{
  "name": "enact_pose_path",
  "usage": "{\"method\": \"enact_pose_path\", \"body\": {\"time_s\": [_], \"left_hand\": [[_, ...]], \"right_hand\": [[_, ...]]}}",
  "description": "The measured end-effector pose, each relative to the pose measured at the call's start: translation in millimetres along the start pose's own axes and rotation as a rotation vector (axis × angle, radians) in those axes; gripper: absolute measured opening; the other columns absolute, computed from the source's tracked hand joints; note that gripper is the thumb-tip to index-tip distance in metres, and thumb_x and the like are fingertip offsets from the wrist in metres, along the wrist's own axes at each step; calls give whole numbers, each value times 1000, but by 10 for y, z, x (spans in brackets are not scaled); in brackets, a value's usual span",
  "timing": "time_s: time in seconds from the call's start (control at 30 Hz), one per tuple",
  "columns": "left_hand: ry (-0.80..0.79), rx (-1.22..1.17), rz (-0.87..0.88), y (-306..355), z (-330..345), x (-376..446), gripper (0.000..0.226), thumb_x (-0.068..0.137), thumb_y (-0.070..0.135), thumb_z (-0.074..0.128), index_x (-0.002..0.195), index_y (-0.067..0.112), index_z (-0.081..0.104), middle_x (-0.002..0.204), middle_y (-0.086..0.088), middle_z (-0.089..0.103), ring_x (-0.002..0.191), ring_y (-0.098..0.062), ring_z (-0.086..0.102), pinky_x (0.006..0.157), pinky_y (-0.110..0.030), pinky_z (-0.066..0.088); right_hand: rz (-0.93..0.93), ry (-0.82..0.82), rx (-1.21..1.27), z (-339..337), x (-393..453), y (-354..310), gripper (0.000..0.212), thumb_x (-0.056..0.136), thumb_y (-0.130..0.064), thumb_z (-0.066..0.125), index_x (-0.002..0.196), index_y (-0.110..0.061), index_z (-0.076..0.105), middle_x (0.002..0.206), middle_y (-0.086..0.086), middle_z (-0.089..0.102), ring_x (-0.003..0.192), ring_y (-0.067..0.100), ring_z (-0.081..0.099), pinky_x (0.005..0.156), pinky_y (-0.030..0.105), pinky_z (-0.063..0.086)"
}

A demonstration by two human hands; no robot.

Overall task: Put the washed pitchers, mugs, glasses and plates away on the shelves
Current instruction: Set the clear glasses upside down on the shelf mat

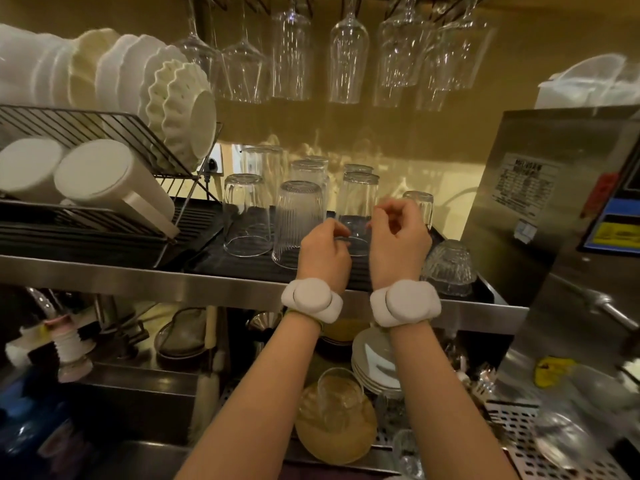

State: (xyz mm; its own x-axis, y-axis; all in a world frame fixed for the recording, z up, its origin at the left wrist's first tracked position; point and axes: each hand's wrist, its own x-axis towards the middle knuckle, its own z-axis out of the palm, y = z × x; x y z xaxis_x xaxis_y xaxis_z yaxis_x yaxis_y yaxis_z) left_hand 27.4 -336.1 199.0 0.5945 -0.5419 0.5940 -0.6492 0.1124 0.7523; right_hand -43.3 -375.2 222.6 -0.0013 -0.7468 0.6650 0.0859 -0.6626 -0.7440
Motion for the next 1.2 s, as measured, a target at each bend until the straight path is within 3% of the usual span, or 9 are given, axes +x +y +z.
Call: {"method": "enact_pose_path", "body": {"time_s": [0.13,0.33,0.43,0.53,0.7,0.83,0.93,1.07,1.2], "left_hand": [[5,27,62,-37,-18,-154,19,86,-3,42,87,6,59,87,-9,64,80,-24,64,75,-42,53],[75,186,284,-116,-14,-511,19,82,3,45,84,10,62,82,-4,65,75,-20,60,67,-33,47],[116,107,378,-271,23,-758,26,77,-2,44,90,7,65,91,-7,65,92,-21,58,91,-34,43],[103,138,420,-447,81,-929,48,76,-4,40,118,9,58,125,-6,59,128,-17,42,117,-38,18],[40,220,432,-763,198,-1234,67,71,-4,41,136,16,39,151,3,21,144,-15,12,119,-41,11],[-26,215,370,-1009,254,-1465,68,69,-10,48,132,14,42,151,1,21,141,-21,24,112,-45,27],[-113,198,144,-1143,312,-1585,64,69,-9,51,130,9,45,146,-13,34,131,-32,38,105,-51,34],[-267,172,-180,-1339,411,-1665,71,76,7,63,139,5,31,148,-18,23,137,-35,25,111,-48,27],[-421,173,-256,-1493,507,-1690,89,75,28,73,144,9,19,151,-17,16,140,-30,18,111,-45,26]], "right_hand": [[13,57,41,-137,-588,212,19,87,-12,54,76,-27,52,57,-2,54,50,12,50,48,27,42],[45,117,-23,-216,-1086,480,10,84,-18,54,78,-26,55,53,-14,52,48,5,48,45,23,40],[230,55,-139,-294,-1265,753,9,84,-6,54,79,-13,56,62,-7,54,57,9,49,56,32,43],[425,-45,-272,-350,-1408,1000,9,85,-4,51,86,-4,60,79,14,64,73,28,57,67,36,46],[646,-174,-401,-416,-1623,1304,20,85,-2,45,98,-1,61,103,19,65,95,32,59,70,25,35],[781,-208,-428,-461,-1726,1422,23,86,-1,43,106,0,55,111,21,61,100,34,57,72,27,33],[826,-214,-444,-485,-1760,1466,23,90,-5,43,109,-1,54,114,20,61,103,35,56,74,28,34],[854,-230,-479,-510,-1763,1494,28,89,-4,42,115,-4,52,114,19,62,102,36,56,72,30,34],[869,-233,-491,-503,-1747,1552,29,89,-2,42,116,-3,51,112,20,62,101,37,56,70,28,32]]}}
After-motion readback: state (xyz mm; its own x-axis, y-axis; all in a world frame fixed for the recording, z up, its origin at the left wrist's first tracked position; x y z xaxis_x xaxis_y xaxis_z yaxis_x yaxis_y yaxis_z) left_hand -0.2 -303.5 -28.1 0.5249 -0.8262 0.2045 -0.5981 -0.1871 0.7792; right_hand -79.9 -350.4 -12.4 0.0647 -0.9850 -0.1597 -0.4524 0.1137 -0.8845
